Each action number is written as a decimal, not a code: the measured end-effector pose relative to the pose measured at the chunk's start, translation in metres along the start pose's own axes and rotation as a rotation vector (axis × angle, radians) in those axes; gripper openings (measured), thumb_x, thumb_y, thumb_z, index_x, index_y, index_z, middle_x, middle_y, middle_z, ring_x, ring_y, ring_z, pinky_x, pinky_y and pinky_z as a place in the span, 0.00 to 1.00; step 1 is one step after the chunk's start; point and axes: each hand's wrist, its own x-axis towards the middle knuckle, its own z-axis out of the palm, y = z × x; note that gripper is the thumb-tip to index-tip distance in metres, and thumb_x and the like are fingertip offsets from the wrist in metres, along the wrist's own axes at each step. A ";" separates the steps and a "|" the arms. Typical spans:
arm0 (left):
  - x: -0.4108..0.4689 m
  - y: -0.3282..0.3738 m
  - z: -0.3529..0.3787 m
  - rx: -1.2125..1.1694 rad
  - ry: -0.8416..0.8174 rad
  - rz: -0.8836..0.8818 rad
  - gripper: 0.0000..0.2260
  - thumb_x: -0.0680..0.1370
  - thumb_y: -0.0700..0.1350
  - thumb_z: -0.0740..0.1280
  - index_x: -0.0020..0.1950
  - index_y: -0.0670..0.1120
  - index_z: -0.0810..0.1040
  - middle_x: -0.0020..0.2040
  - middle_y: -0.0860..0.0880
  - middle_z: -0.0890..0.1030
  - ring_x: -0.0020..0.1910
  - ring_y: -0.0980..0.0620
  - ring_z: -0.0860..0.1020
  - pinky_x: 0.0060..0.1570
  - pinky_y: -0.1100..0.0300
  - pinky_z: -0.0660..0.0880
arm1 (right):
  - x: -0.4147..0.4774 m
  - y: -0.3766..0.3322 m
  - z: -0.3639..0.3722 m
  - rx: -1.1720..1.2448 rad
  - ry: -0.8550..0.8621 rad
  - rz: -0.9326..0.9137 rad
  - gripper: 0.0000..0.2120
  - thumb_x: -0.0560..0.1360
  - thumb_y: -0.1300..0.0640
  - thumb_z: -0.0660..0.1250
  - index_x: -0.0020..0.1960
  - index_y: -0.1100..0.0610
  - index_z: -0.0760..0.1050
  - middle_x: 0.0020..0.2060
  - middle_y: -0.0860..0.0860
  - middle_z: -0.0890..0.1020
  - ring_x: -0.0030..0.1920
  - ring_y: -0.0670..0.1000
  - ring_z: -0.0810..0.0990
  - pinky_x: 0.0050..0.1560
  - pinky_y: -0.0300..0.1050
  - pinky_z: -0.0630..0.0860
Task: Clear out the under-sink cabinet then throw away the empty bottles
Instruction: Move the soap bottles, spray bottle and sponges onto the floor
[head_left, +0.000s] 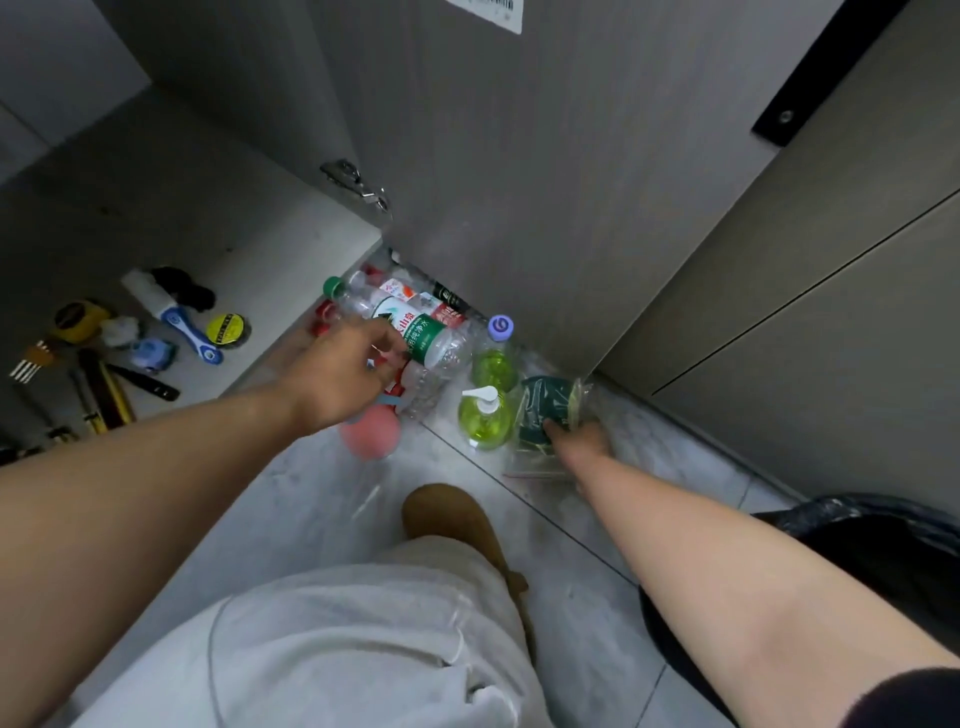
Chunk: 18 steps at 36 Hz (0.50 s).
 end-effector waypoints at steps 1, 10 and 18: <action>0.001 0.002 0.002 -0.009 -0.001 -0.001 0.09 0.81 0.44 0.66 0.60 0.52 0.80 0.60 0.51 0.81 0.55 0.54 0.78 0.43 0.71 0.70 | -0.001 -0.001 -0.001 -0.074 0.026 -0.014 0.29 0.75 0.44 0.71 0.66 0.63 0.70 0.62 0.61 0.79 0.62 0.62 0.78 0.60 0.51 0.77; -0.015 0.010 -0.001 -0.019 0.025 0.017 0.11 0.81 0.43 0.67 0.64 0.49 0.79 0.61 0.49 0.78 0.56 0.53 0.77 0.46 0.65 0.69 | -0.042 -0.005 -0.004 -0.351 0.494 -0.243 0.32 0.70 0.40 0.73 0.62 0.60 0.67 0.63 0.60 0.74 0.65 0.61 0.71 0.61 0.56 0.70; -0.050 -0.027 -0.018 -0.041 0.104 0.027 0.05 0.78 0.46 0.70 0.51 0.55 0.78 0.49 0.59 0.72 0.48 0.56 0.76 0.45 0.62 0.73 | -0.088 -0.048 0.021 -0.229 0.325 -0.941 0.10 0.73 0.57 0.70 0.46 0.54 0.68 0.44 0.52 0.74 0.49 0.56 0.73 0.48 0.48 0.68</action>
